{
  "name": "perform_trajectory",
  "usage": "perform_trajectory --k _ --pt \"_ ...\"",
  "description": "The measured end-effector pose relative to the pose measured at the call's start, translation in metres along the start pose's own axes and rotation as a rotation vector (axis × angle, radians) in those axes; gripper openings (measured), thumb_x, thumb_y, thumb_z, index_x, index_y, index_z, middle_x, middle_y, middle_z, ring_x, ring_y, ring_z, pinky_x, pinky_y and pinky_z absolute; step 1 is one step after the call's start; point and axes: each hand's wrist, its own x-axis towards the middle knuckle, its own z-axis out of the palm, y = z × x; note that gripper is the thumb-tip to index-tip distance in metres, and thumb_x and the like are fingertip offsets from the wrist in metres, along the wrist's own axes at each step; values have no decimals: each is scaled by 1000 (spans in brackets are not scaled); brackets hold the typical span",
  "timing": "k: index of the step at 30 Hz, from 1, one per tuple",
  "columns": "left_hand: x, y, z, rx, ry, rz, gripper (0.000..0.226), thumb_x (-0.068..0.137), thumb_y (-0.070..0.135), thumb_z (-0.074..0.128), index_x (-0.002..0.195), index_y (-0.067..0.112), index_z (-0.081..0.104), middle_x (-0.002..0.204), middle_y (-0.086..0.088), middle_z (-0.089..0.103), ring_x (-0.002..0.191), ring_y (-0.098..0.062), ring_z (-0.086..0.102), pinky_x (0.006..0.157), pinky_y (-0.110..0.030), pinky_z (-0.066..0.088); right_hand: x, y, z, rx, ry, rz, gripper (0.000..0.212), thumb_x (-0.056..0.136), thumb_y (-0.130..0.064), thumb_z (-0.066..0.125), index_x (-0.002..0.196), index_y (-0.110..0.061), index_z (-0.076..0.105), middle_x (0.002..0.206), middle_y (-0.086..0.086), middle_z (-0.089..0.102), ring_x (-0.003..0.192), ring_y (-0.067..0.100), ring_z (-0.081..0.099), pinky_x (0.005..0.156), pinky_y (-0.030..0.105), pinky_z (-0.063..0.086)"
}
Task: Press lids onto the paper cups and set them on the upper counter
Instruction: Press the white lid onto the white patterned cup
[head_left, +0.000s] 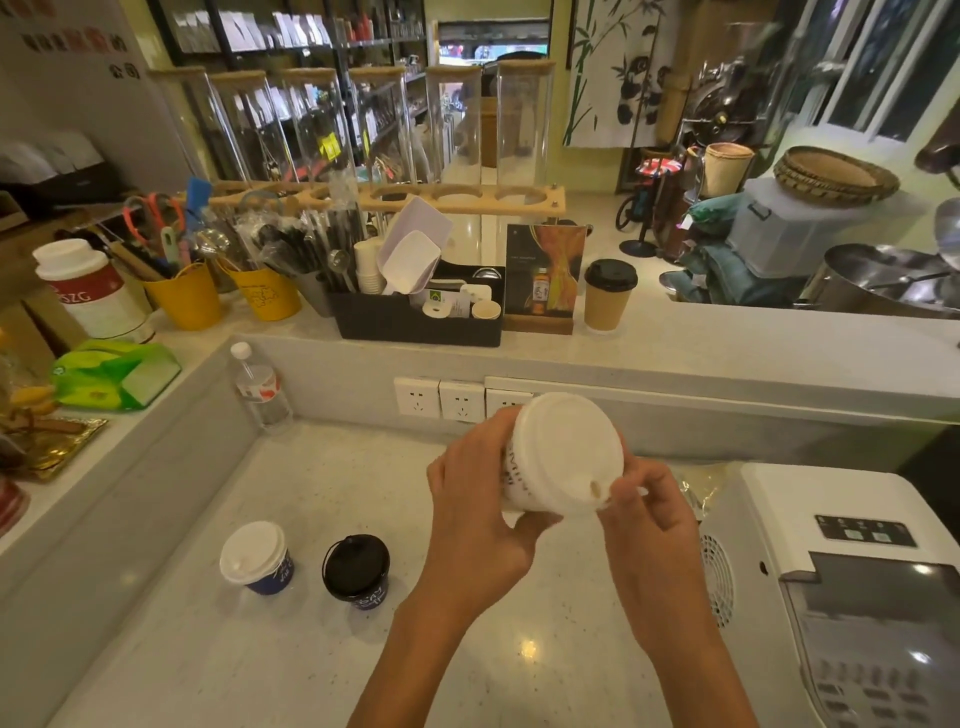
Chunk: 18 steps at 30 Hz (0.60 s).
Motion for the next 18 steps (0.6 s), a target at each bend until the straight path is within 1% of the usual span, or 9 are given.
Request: perform_trajectory --k 1,2,4,6,7,9,12,14,18 --pt "1 2 0 16 -51 -35 92 64 37 86 134 49 29 131 26 44 124 -1 39 106 -29 33 3 -2 0 39 16 12 48 56 -59 86 77 -22 63 129 0 68 121 23 61 100 33 45" --pt "1 6 1 -34 -104 -99 94 61 40 87 135 50 29 130 26 47 122 0 43 104 -29 36 6 -6 1 50 38 13 54 54 -63 84 82 -21 66 129 1 68 122 22 61 102 36 43" --pt "0 11 8 -267 -187 -256 94 62 37 88 134 51 30 125 27 53 116 2 53 93 -23 48 12 -14 5 -12 56 14 58 58 -58 81 95 -14 70 127 -2 69 119 19 63 98 34 48" --pt "-2 11 18 -515 -229 -384 81 70 27 86 130 45 35 120 20 60 110 0 61 82 -20 55 13 -19 11 -89 54 12 47 63 -45 75 95 -11 71 124 -12 70 108 10 69 82 28 58" --pt "-3 8 22 -614 -230 -430 76 73 24 84 131 40 37 121 12 63 112 -7 63 81 -22 56 11 -20 15 -131 47 -1 39 63 -40 73 91 -13 72 123 -17 69 106 7 69 77 27 60" --pt "-5 3 27 -725 -229 -475 72 76 25 81 135 35 39 125 2 65 115 -18 64 85 -27 57 7 -20 21 -211 22 -49 27 62 -39 73 81 -19 73 122 -22 68 110 2 66 81 24 59" --pt "-8 0 27 -790 -239 -475 65 79 25 77 133 37 43 124 6 67 115 -15 64 87 -28 56 3 -19 20 -253 -23 -83 27 58 -39 75 73 -17 71 124 -24 67 117 -4 61 89 21 54" --pt "-10 -3 26 -781 -245 -462 61 79 23 76 130 38 45 121 10 68 114 -12 64 86 -26 56 2 -17 15 -243 -54 -82 27 60 -31 76 74 -9 69 125 -22 68 118 -4 60 88 17 55" --pt "-9 -6 26 -744 -243 -451 66 73 32 79 129 39 45 121 11 68 113 -12 64 84 -25 56 1 -15 11 -207 -68 -100 25 63 -25 78 73 -5 67 125 -18 69 117 -3 61 85 9 52"
